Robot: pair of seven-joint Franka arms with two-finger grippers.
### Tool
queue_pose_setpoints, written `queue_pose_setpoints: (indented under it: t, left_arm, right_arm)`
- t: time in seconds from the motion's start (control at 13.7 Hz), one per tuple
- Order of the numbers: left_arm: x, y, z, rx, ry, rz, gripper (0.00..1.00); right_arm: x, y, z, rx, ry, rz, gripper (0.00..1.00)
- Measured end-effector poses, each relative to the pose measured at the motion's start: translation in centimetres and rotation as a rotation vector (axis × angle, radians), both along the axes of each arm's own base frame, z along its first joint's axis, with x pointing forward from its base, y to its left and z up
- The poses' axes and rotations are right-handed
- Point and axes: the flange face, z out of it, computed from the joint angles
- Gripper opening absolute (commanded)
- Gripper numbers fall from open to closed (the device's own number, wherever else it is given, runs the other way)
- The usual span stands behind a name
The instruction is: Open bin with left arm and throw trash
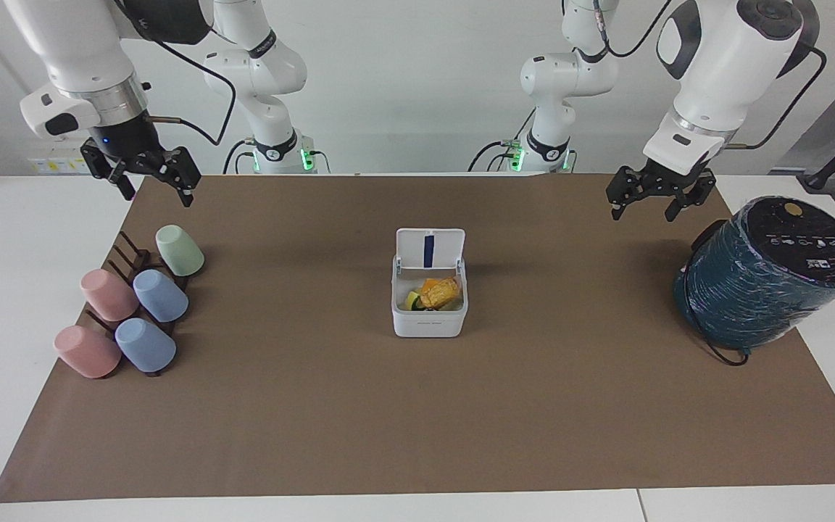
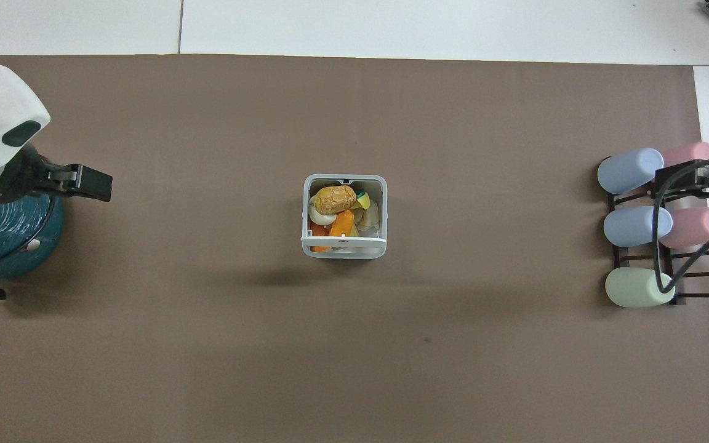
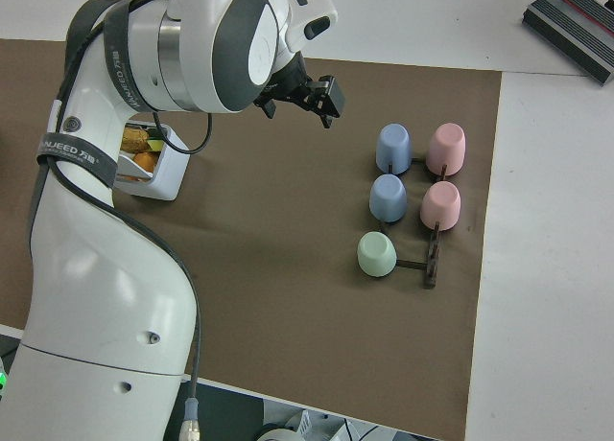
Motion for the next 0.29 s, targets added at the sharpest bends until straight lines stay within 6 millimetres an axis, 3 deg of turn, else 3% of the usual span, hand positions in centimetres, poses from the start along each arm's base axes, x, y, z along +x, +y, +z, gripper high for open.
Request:
queue_pose_setpoints:
  t: [0.29]
  left_arm:
    - [0.00, 0.00, 0.00, 0.000, 0.000, 0.000, 1.00]
  right_arm:
    - [-0.26, 0.52, -0.24, 0.040, 0.025, 0.001, 1.00]
